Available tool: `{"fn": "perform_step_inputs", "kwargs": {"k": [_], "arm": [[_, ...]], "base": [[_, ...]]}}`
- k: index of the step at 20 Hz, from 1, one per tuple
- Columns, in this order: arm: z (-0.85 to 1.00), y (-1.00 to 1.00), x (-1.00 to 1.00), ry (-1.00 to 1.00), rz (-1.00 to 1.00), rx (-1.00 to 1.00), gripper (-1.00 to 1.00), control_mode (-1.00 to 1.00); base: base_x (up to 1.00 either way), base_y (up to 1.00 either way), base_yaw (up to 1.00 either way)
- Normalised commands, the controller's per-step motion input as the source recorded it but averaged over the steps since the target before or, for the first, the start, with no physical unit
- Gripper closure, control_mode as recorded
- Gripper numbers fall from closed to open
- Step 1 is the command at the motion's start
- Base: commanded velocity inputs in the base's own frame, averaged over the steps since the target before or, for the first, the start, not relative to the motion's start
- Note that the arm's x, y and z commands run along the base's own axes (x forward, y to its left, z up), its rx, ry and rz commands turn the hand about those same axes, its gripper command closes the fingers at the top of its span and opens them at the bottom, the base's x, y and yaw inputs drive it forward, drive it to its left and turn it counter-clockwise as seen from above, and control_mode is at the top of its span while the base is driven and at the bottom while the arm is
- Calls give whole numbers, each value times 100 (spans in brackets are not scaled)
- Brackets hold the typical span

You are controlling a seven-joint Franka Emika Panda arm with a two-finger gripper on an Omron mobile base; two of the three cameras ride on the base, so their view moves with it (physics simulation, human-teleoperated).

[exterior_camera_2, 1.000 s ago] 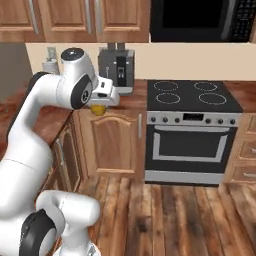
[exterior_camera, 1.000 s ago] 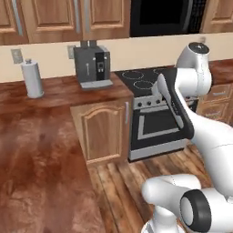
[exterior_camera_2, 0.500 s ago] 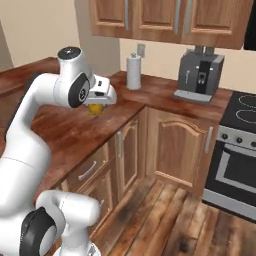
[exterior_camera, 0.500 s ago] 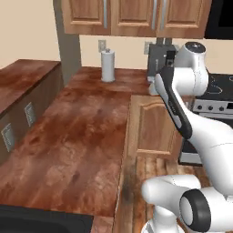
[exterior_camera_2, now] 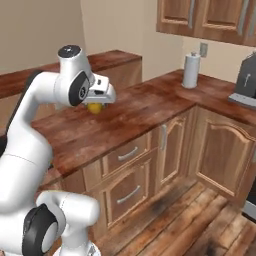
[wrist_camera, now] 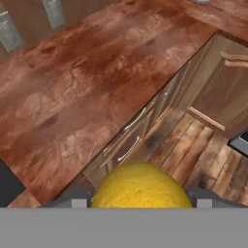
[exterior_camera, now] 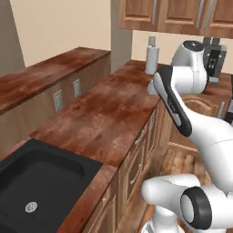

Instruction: Take the cheese, chicken drumstick, and lemon from the fridge and place them on the plate on the dining counter to create an appetizer plate.

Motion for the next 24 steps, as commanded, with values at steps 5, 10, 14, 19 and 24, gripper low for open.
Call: {"fn": "perform_step_inputs", "kwargs": {"k": [5,10,14,19,24], "arm": [[0,0,0,0,0,0,100,100],[0,0,0,0,0,0,100,100],[0,0,0,0,0,0,100,100],[0,0,0,0,0,0,100,100],[0,0,0,0,0,0,100,100]], "base": [[-100,19,54],[-100,43,57],[-100,66,51],[-100,94,42],[-97,100,39]]}}
